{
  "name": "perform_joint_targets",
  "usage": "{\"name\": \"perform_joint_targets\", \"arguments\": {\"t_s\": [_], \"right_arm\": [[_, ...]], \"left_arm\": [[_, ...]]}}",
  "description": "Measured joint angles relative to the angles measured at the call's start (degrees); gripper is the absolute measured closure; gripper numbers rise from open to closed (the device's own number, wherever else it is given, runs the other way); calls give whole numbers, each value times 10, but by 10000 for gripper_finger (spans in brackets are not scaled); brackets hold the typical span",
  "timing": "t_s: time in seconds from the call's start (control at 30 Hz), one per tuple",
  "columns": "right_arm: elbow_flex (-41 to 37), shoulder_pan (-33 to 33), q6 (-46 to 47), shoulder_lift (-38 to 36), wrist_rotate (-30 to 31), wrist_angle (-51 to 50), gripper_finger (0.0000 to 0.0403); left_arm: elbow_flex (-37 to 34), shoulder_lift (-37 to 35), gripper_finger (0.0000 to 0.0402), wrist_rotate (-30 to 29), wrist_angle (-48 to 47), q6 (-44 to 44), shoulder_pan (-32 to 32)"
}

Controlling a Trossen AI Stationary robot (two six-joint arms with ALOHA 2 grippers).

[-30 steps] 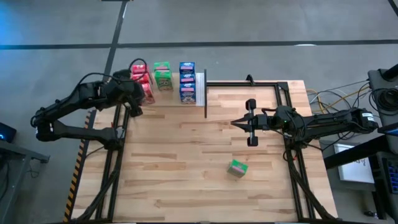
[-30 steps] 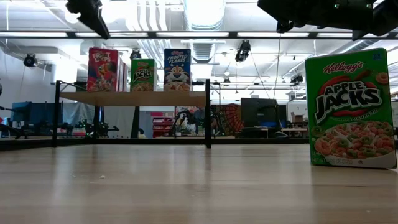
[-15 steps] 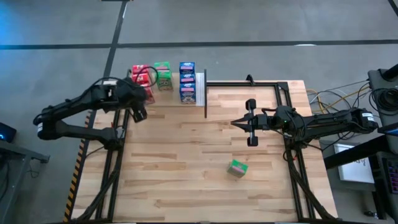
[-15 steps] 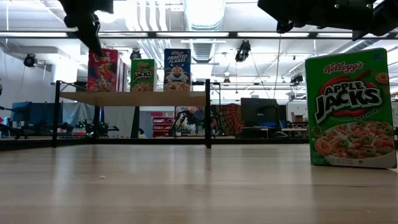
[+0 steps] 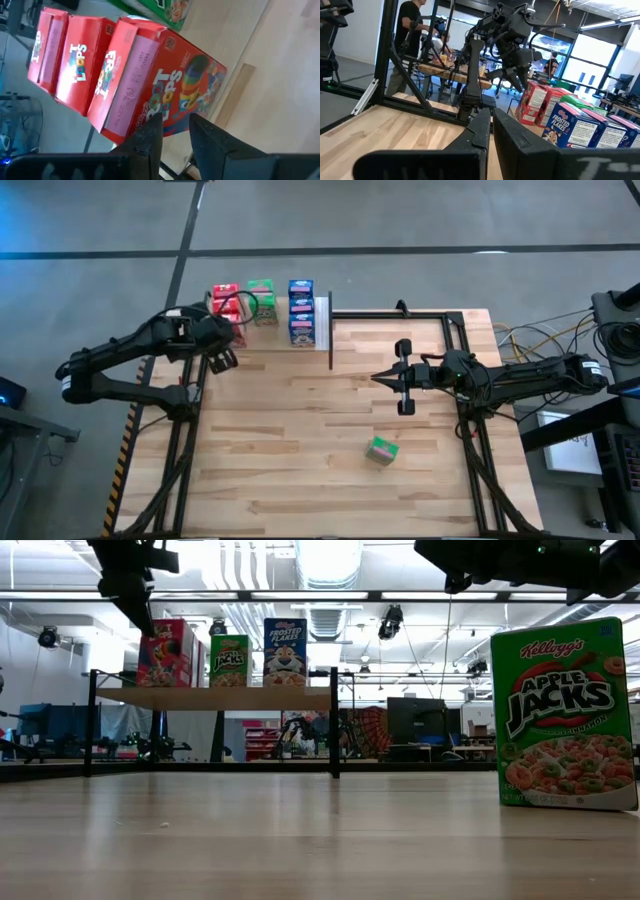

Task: Stack cereal on shelf
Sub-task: Put the red cereal box on the shelf aligned with the other red cereal boxes

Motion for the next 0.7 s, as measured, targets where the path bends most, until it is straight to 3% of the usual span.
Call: {"name": "perform_joint_targets", "arguments": {"t_s": [0.2,0.33,0.5,0.7], "right_arm": [[0,0,0,0,0,0,390],[0,0,0,0,0,0,390],[0,0,0,0,0,0,390],[0,0,0,0,0,0,390]], "left_arm": [[0,1,322,18,3,-23,0],[-1,2,322,73,22,-50,0],[-21,-2,322,152,147,-81,-9],[-53,8,322,133,288,-116,-13]]}}
